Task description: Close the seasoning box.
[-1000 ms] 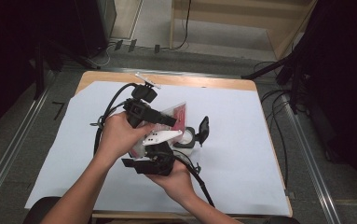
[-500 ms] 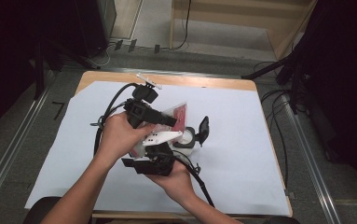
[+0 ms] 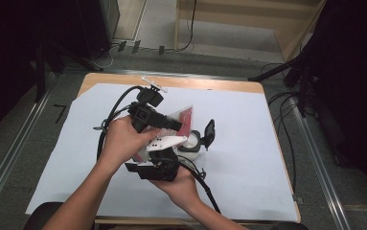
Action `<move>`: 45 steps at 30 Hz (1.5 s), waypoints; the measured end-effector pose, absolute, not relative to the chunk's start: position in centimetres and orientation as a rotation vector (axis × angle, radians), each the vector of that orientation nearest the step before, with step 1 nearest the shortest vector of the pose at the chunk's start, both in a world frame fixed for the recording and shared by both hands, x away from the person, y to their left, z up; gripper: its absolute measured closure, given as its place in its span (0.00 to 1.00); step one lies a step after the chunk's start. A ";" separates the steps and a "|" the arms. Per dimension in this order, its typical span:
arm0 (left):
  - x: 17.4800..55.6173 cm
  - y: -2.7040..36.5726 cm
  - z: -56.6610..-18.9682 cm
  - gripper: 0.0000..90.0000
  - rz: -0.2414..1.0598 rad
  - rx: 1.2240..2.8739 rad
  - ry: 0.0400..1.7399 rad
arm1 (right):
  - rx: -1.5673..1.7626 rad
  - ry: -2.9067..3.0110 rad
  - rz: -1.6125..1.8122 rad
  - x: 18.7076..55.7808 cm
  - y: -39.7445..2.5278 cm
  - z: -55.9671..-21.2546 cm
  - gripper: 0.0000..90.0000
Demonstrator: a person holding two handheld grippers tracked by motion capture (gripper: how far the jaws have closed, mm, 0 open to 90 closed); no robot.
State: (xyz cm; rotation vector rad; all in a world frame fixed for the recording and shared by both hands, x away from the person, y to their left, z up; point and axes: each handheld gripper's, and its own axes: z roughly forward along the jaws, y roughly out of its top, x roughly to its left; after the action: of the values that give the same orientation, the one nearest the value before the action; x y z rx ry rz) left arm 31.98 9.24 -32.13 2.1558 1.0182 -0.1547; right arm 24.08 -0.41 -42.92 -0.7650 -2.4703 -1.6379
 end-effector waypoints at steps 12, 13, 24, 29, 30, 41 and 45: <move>32.0 9.2 -32.2 0.77 -0.155 2.159 1.018 | -0.767 -2.469 -1.634 24.1 -0.4 -42.9 0.70; 32.0 9.2 -32.2 0.77 -0.155 2.153 1.023 | -0.768 -2.469 -1.633 24.1 -0.4 -42.9 0.70; 32.0 9.1 -32.2 0.76 -0.158 2.145 1.031 | -0.782 -2.438 -1.629 24.2 -0.5 -42.8 0.71; 32.1 9.2 -32.2 0.75 -0.161 2.143 1.030 | -0.784 -2.432 -1.626 24.2 -0.6 -42.7 0.71; 32.1 9.2 -32.2 0.75 -0.160 2.143 1.030 | -0.784 -2.432 -1.627 24.3 -0.6 -42.7 0.71; 32.1 9.2 -32.2 0.75 -0.157 2.142 1.029 | -0.777 -2.440 -1.620 24.3 -0.6 -42.7 0.70; 32.1 9.2 -32.2 0.76 -0.156 2.141 1.033 | -0.777 -2.442 -1.616 24.3 -0.6 -42.6 0.70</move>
State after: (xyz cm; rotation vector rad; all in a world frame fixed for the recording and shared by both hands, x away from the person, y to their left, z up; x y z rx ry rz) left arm 32.10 9.22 -32.17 2.1407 1.0327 -0.1556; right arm 24.33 -0.56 -42.65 -0.7771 -2.4419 -1.6160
